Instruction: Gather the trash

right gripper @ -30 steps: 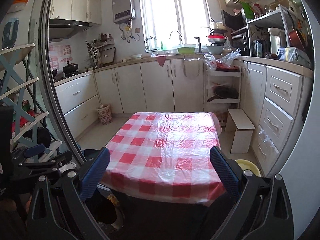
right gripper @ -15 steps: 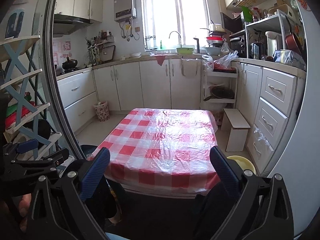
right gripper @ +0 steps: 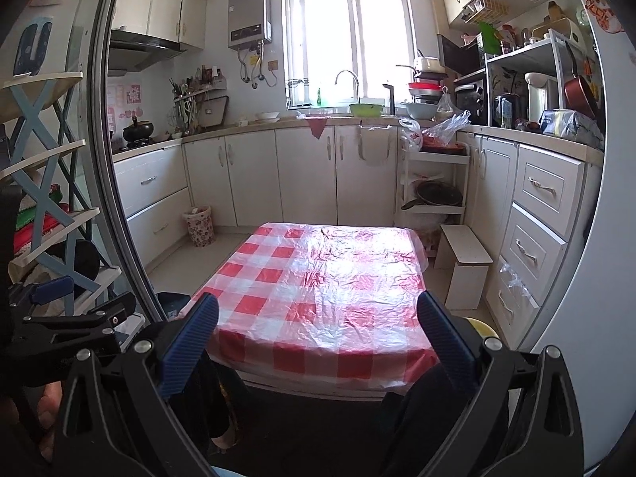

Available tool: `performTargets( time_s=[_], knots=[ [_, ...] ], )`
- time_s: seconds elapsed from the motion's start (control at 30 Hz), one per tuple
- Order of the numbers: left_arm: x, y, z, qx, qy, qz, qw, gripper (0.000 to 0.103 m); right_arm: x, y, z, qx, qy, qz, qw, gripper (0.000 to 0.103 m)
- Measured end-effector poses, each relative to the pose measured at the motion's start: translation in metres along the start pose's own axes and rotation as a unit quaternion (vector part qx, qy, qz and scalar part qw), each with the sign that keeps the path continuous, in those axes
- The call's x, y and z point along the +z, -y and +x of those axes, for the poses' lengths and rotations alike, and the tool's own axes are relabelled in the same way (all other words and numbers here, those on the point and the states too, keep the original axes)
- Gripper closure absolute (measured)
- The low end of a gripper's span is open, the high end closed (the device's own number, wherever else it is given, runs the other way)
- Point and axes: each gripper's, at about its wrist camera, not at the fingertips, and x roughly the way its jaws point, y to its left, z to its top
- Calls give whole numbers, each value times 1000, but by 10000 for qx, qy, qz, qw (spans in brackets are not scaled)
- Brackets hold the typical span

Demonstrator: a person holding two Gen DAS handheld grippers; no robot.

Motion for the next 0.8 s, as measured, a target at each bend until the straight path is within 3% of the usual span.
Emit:
performTargets(
  time_s=[0.8],
  knots=[
    [-2, -6, 5, 25, -6, -17, 10000, 8, -4, -4, 9, 14, -181, -87, 9998, 7]
  ],
)
